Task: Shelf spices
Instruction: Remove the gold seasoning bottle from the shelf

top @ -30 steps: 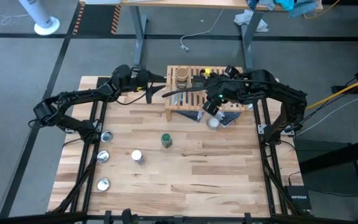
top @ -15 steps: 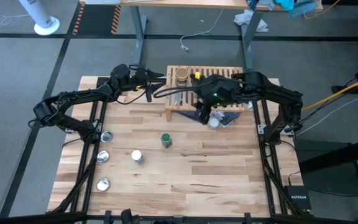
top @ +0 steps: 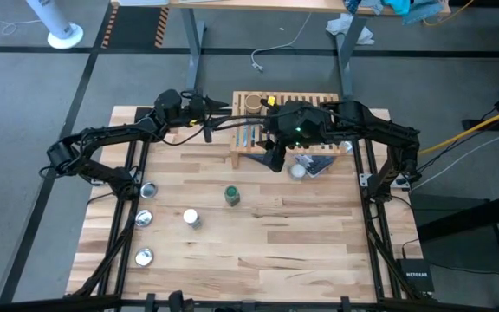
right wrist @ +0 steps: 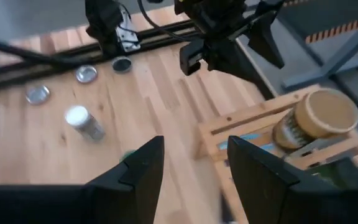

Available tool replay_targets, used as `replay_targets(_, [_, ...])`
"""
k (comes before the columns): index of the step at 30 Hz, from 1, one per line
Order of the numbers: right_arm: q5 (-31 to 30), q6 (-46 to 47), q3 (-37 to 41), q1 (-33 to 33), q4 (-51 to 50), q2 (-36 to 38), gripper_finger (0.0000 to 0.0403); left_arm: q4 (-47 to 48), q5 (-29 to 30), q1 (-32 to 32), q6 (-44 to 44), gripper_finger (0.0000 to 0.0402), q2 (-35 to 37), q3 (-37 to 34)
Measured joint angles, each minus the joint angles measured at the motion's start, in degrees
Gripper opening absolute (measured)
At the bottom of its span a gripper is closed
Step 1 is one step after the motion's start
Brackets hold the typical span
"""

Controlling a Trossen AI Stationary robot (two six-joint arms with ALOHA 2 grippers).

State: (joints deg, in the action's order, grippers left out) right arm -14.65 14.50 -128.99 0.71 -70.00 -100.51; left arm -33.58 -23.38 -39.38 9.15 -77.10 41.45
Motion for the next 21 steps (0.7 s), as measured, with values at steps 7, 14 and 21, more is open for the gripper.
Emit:
replay_targets(7, [-0.1, -0.5, 0.0, -0.4, -9.5, 1.3, 0.0182, 0.0, 0.0, 0.0, 0.5, 0.0203, 0.0, 0.0])
replay_targets(14, [-2.9, 0.3, 0.0, 2.3, -10.7, 7.9, 0.0182, 0.1, 0.0, 0.0, 0.2, 0.0203, 0.0, 0.0])
replay_targets(21, [-7.9, 0.9, 5.5, 9.2, -7.6, 18.6, 0.0182, 0.1, 0.0, 0.0, 0.0, 0.0203, 0.0, -0.1])
